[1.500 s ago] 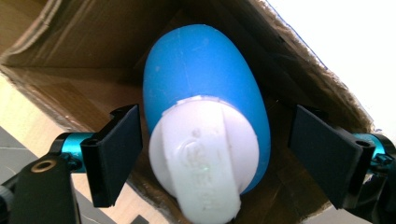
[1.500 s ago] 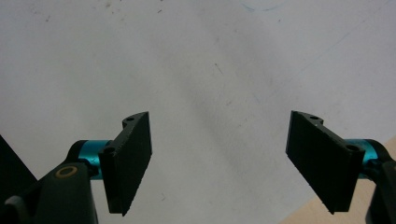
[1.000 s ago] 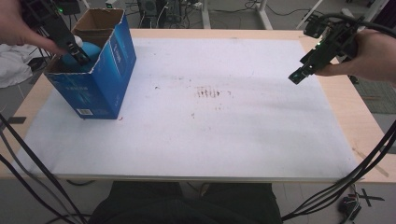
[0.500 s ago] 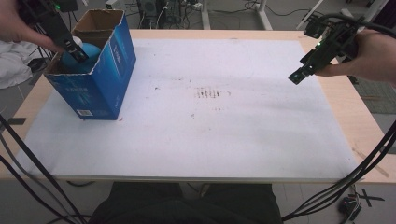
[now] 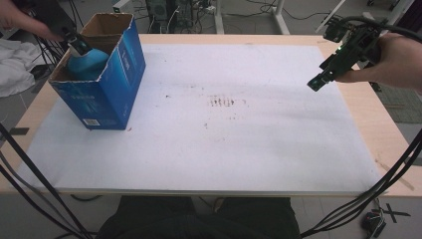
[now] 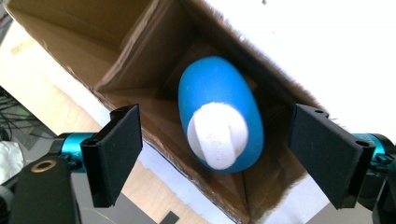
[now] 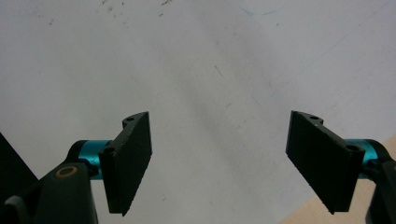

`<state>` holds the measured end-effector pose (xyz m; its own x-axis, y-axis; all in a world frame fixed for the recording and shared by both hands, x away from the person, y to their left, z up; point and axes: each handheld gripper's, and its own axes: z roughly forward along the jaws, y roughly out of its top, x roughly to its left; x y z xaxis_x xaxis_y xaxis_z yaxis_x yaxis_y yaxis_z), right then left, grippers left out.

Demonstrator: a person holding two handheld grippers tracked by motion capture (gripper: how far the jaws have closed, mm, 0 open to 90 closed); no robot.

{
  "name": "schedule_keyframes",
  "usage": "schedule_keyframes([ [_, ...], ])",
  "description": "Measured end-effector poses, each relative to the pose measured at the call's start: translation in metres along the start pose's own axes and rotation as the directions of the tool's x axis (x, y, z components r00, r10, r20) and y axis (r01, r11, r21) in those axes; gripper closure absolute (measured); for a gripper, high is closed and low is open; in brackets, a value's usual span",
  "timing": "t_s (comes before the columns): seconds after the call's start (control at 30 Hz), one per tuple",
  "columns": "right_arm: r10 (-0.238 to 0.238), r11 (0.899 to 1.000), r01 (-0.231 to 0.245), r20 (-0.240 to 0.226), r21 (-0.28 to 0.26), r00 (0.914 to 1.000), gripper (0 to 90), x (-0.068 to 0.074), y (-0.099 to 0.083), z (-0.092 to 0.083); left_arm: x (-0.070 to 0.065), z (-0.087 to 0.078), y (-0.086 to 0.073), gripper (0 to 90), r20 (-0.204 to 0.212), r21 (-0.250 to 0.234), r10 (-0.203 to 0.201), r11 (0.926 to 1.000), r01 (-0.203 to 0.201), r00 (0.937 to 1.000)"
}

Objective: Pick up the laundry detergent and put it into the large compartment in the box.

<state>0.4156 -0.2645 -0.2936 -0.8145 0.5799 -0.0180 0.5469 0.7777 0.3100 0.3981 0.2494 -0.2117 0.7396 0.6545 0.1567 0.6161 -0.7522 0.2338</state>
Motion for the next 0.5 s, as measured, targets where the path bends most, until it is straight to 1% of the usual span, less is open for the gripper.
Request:
schedule_keyframes([
  [0.03,0.003,1.000,-0.003,0.000,0.000,1.0000,21.9,0.000,0.000,-0.001,-0.001,-0.003,0.002,17.9,0.001,-0.009,0.001,1.0000,-0.001,1.0000],
  [0.1,-0.006,1.000,0.006,0.002,0.000,1.0000,22.0,0.000,0.000,-0.002,-0.003,-0.011,0.006,17.9,-0.003,-0.013,0.014,0.9998,-0.015,0.9999],
  [0.17,0.002,1.000,-0.001,0.003,-0.001,1.0000,21.9,0.001,0.001,-0.002,-0.007,-0.018,0.011,17.9,-0.007,-0.022,0.026,0.9994,-0.026,0.9996],
  [0.23,-0.004,1.000,0.004,0.004,-0.004,1.0000,22.0,0.001,0.001,-0.003,-0.010,-0.024,0.015,17.9,0.004,-0.039,0.029,0.9988,-0.029,0.9996],
  [0.27,-0.003,1.000,0.003,0.003,-0.005,1.0000,22.0,0.001,0.001,-0.003,-0.011,-0.027,0.017,17.9,0.001,-0.045,0.037,0.9983,-0.037,0.9993],
  [0.5,-0.004,1.000,0.004,0.003,-0.003,1.0000,22.0,0.003,0.001,-0.004,-0.024,-0.041,0.034,17.9,0.017,-0.066,0.085,0.9942,-0.084,0.9962],
])
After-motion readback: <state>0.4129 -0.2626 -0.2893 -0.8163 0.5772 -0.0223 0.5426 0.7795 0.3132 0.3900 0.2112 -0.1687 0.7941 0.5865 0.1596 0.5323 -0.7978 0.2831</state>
